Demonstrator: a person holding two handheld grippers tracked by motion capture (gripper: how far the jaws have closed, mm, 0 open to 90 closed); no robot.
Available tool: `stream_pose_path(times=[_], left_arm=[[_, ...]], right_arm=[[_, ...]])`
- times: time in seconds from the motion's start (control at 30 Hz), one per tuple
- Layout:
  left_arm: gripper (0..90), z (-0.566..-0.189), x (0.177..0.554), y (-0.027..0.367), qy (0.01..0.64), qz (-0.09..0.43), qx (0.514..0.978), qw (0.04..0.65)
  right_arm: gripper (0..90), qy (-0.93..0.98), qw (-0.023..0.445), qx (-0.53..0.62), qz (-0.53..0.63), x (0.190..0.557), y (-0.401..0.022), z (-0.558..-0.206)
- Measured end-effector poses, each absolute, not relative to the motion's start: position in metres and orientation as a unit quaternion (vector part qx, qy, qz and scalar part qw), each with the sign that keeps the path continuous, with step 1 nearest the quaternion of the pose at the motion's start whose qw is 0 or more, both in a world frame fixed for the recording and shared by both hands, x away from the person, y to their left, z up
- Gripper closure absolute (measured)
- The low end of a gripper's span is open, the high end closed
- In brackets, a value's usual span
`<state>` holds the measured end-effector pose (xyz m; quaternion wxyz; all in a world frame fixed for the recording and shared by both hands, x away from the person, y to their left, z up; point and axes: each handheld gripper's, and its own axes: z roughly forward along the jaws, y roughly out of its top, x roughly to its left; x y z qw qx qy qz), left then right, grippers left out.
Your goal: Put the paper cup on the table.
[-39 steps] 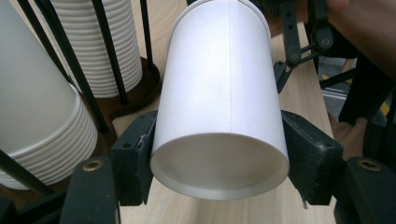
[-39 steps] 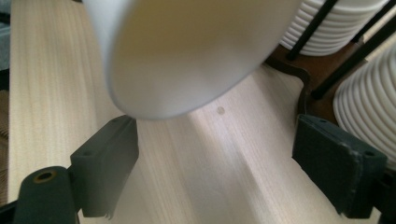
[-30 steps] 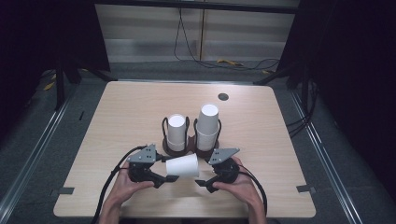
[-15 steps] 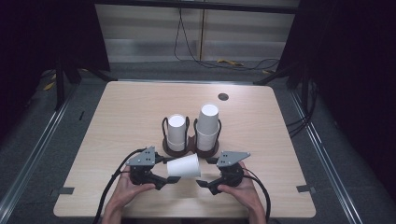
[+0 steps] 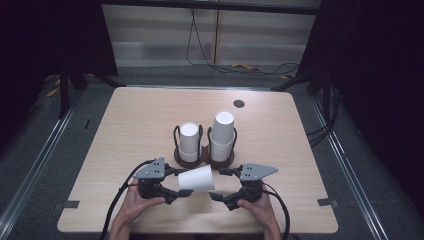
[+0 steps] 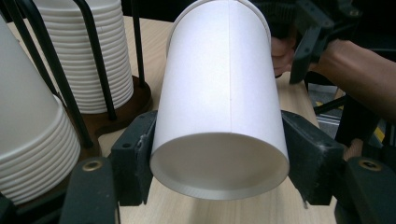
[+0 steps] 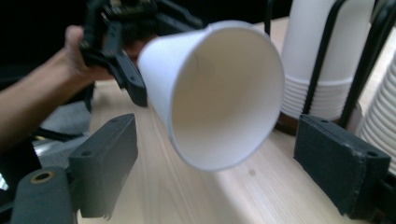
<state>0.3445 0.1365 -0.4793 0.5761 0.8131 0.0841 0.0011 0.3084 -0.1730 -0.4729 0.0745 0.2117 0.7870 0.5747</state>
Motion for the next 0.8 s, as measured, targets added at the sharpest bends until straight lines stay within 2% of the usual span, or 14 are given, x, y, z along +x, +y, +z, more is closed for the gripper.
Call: stream_pose_path(times=[0.3, 0.8], left_arm=[[33.6, -0.481, 0.343, 0.134, 0.077, -0.005, 0.810, 0.581], [33.5, -0.481, 0.342, 0.129, 0.065, -0.019, 0.810, 0.583]], right_arm=[[13.2, 0.766, 0.050, 0.201, 0.609, 0.317, -0.171, -0.473], [13.6, 0.789, 0.019, 0.183, 0.586, 0.327, -0.158, -0.474]])
